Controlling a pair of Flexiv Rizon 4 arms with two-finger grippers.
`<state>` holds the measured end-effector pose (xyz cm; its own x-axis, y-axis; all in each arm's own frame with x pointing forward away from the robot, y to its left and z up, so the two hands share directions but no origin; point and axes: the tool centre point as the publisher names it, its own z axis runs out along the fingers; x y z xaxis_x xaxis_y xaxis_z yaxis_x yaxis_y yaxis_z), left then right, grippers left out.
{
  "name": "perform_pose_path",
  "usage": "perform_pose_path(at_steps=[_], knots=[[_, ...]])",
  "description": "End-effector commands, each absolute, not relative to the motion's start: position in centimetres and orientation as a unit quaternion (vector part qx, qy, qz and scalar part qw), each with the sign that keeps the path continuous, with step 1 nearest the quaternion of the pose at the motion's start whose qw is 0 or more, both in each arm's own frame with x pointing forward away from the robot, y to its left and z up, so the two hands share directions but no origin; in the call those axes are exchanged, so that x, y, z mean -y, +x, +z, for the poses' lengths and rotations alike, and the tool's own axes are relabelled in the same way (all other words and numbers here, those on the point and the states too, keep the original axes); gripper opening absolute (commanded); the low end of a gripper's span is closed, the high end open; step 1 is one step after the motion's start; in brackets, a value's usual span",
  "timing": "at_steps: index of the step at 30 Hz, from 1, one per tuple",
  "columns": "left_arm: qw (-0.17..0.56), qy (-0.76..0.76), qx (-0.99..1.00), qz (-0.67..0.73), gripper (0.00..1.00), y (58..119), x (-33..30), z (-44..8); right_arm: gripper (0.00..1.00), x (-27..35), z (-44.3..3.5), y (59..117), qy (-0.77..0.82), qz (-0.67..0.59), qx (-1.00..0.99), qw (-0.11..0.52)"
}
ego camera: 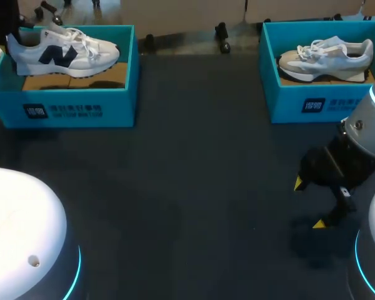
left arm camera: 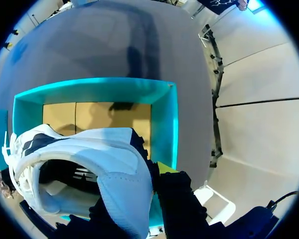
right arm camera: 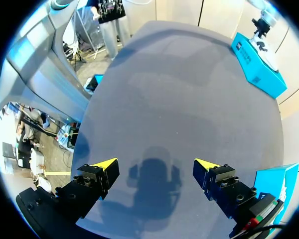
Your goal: Take the shoe out of the shoebox, open the shoe tongue, remove and reinsert the insole, then place the shoe into the shoebox
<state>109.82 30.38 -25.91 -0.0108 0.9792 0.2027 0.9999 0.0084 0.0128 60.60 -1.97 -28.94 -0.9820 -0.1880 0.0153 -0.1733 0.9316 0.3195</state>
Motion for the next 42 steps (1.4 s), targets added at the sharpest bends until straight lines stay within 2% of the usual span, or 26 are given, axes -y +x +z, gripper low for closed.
perform_pose_path(at_steps=[1,42], knots=[[0.058,-0.705,0.702,-0.081,0.00,108.3,-30.7,-25.7,1.00,2.0,-29.1,60.5,0.092,-0.161,0.982,0.021],[0.074,-0.703,0.705,-0.058,0.00,107.3,-30.4,-30.6,1.00,2.0,-29.1,60.5,0.092,-0.161,0.982,0.021]])
